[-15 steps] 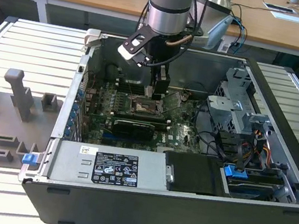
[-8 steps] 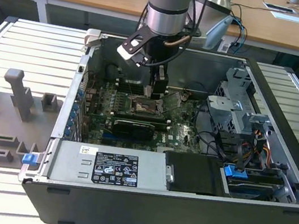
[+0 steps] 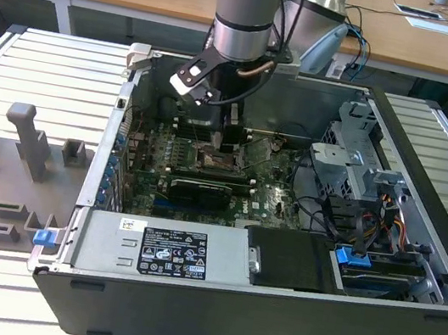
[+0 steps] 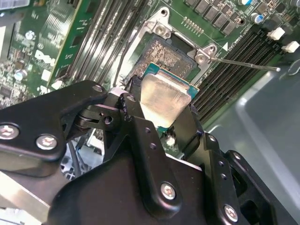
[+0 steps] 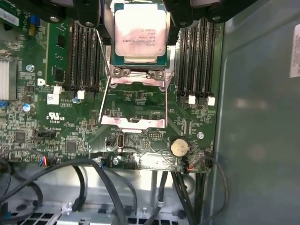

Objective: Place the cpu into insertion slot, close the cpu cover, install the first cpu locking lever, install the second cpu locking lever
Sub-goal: 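Place the cpu into insertion slot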

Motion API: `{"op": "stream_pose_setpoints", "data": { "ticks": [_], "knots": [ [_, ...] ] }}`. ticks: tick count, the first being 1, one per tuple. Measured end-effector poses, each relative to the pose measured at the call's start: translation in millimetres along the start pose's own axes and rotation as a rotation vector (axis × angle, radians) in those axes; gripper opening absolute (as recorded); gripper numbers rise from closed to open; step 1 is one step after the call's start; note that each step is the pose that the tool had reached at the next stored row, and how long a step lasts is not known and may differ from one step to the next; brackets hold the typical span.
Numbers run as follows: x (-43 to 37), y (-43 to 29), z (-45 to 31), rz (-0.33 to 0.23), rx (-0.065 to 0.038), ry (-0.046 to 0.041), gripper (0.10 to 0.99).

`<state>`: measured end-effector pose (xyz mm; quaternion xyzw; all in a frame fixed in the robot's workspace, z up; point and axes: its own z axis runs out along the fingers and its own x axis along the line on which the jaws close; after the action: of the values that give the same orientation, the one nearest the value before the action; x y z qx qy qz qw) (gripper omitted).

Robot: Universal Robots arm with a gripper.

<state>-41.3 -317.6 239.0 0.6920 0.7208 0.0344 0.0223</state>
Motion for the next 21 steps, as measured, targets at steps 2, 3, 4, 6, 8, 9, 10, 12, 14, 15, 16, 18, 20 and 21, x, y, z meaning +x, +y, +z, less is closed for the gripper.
{"op": "stream_pose_setpoints", "data": {
  "ticks": [2,3,4,6,8,9,10,12,14,15,16,18,20,21],
  "knots": [
    [0.0,-2.2,3.9,0.008,0.000,-0.0007,0.525],
    [0.1,-4.7,6.4,0.010,0.000,-0.0009,0.525],
    [0.1,-5.6,7.9,0.010,0.000,-0.0009,0.525],
    [0.3,-7.2,13.0,0.011,0.000,-0.0010,0.525],
    [0.4,-8.9,16.5,0.017,0.000,-0.0015,0.525],
    [0.3,-9.2,17.9,0.025,0.000,-0.0024,0.525],
    [0.3,-9.5,19.4,0.035,-0.001,-0.0032,0.525],
    [0.2,-9.7,22.7,0.044,-0.001,-0.0058,0.525],
    [0.2,-9.9,24.7,0.043,0.000,-0.0106,0.525],
    [0.2,-9.8,26.1,0.043,0.000,-0.0161,0.525],
    [0.2,-9.7,26.9,0.043,0.001,-0.0199,0.525],
    [0.8,-8.6,29.3,0.042,0.006,-0.0243,0.525],
    [1.1,-8.0,31.2,0.042,0.006,-0.0241,0.525],
    [1.2,-8.0,31.7,0.042,0.006,-0.0242,0.525]
  ]
}}
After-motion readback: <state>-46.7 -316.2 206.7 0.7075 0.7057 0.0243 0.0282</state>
